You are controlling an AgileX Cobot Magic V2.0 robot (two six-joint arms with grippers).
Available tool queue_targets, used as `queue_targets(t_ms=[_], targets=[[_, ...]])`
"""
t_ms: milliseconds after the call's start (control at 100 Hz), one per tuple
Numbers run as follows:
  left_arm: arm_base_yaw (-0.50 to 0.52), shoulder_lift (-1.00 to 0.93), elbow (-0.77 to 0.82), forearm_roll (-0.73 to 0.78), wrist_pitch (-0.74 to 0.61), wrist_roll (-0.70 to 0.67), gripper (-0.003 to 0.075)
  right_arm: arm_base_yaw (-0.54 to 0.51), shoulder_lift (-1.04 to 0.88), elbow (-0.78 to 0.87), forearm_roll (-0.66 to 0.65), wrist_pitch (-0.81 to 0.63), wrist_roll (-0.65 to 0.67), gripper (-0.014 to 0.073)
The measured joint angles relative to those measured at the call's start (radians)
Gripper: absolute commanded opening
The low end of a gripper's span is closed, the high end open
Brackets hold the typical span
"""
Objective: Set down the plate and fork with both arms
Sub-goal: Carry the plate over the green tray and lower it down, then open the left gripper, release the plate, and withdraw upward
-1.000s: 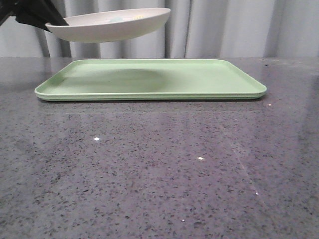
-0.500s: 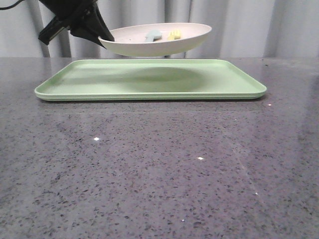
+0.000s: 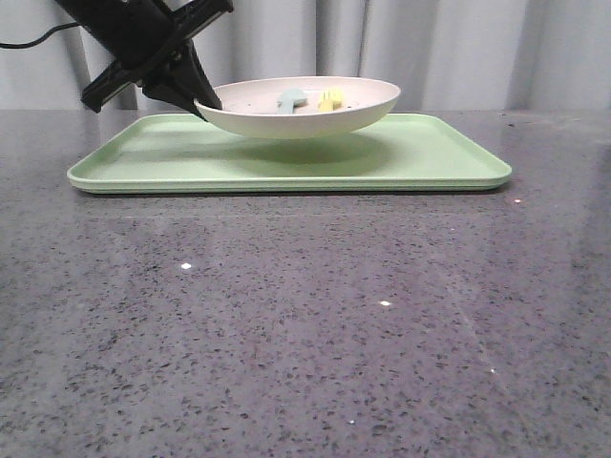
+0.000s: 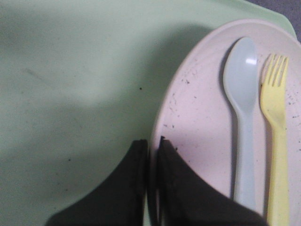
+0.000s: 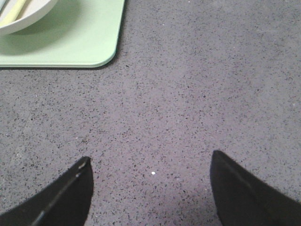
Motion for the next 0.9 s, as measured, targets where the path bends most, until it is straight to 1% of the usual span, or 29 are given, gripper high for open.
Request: queue_targets(t_ms=[130, 340, 630, 900], targets=[[-0.002, 0.006, 0.000, 0.011, -0.012, -0.014, -0.0021, 0.000, 0.000, 0.000, 0.000, 0.000, 0.000, 0.0526], [-0.031, 0.006, 0.015, 0.072, -0.054, -0.058, -0.0021, 0.000, 0.000, 0.000, 0.000, 0.000, 0.000, 0.0526], [-0.047, 0.006, 0.060, 0.076, -0.081, -0.073, -0.0021, 0.000, 0.000, 0.000, 0.000, 0.000, 0.000, 0.0526], [-0.047, 0.006, 0.064, 0.077, -0.081, -0.075, -0.0021, 0.000, 0.000, 0.000, 0.000, 0.001, 0.000, 0.0526]])
